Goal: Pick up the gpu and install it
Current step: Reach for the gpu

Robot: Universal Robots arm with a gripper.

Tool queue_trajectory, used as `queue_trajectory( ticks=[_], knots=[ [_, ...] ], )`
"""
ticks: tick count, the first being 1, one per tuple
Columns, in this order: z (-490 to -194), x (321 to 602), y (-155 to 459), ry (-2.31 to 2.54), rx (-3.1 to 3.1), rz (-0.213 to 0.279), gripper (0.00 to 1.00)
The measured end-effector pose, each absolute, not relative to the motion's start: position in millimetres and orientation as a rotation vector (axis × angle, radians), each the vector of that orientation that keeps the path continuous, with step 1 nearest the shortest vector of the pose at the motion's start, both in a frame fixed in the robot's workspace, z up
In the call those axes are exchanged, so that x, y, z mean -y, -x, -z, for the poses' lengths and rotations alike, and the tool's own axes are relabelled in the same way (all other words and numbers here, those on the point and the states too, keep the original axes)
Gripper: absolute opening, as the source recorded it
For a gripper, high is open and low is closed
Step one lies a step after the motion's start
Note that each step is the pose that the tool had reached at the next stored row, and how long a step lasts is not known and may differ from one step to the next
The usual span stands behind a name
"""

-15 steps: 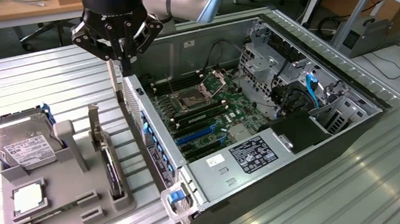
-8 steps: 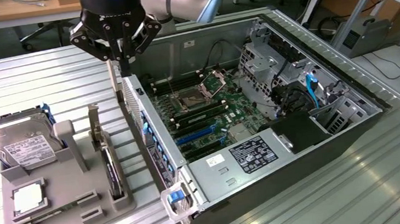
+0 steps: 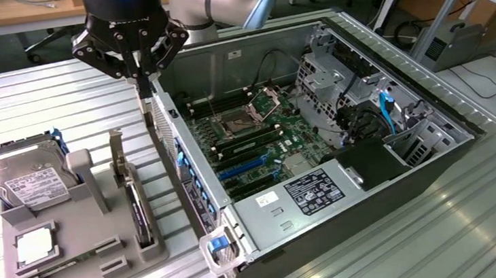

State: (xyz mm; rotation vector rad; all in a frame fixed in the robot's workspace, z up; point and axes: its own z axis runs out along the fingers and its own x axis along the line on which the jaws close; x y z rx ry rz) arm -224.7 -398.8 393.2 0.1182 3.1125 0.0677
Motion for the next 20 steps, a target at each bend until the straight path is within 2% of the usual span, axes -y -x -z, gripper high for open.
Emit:
queue_trajectory(
  ticks=[20],
  knots=[
    [-393,398,271,-0.118,-3.112,-0.068,0.11]
  ],
)
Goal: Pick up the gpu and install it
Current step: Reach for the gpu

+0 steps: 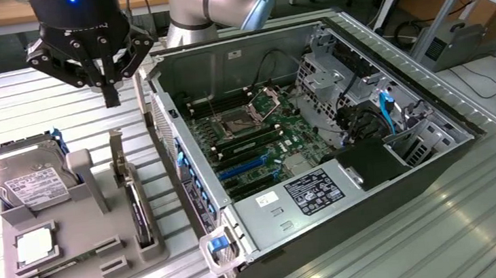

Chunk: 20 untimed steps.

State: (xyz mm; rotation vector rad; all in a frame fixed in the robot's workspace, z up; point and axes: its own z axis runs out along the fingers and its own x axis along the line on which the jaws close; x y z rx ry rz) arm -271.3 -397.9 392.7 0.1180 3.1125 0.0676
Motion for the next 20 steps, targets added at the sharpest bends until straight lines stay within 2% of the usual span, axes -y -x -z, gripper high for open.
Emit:
queue_trajectory(
  ticks=[20],
  knots=[
    [-392.5,399.4,278.9,-0.118,-3.113,-0.068,0.11]
  ],
)
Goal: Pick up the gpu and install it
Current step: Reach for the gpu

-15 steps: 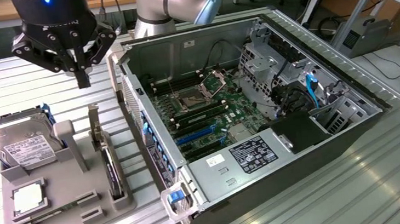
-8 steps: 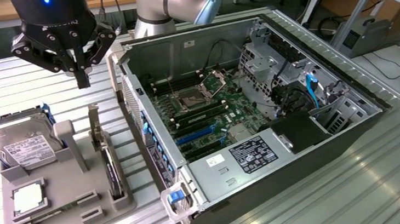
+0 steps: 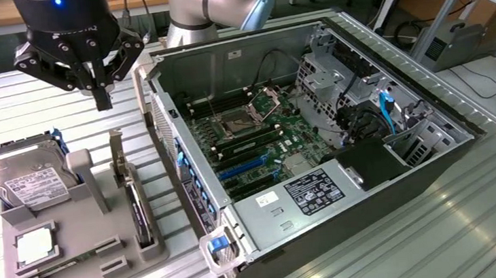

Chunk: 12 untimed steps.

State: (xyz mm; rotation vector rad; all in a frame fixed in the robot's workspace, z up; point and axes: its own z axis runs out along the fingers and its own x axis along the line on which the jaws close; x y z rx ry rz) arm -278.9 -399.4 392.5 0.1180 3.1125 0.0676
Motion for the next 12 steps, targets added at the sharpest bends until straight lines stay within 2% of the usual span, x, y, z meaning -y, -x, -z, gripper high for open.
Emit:
queue_trajectory(
  ticks=[12],
  knots=[
    [-393,416,279,-0.118,-3.113,-0.068,0.11]
  ],
)
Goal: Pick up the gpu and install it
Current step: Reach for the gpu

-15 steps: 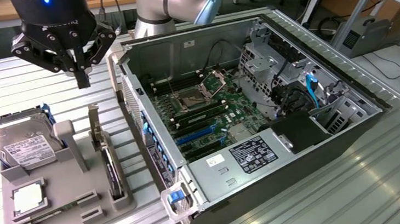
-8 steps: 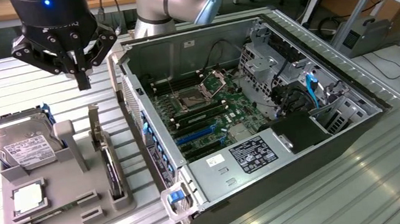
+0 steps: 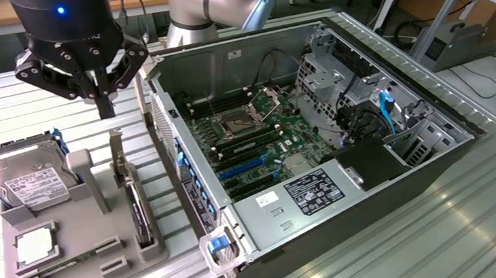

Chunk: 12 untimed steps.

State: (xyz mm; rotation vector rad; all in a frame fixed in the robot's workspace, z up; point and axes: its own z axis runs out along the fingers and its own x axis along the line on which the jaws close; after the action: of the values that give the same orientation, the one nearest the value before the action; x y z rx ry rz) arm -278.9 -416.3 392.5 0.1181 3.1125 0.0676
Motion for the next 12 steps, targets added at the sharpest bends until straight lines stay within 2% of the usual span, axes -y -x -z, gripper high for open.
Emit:
queue_trajectory(
  ticks=[12],
  knots=[
    [-392,436,279,-0.118,-3.112,-0.068,0.11]
  ],
)
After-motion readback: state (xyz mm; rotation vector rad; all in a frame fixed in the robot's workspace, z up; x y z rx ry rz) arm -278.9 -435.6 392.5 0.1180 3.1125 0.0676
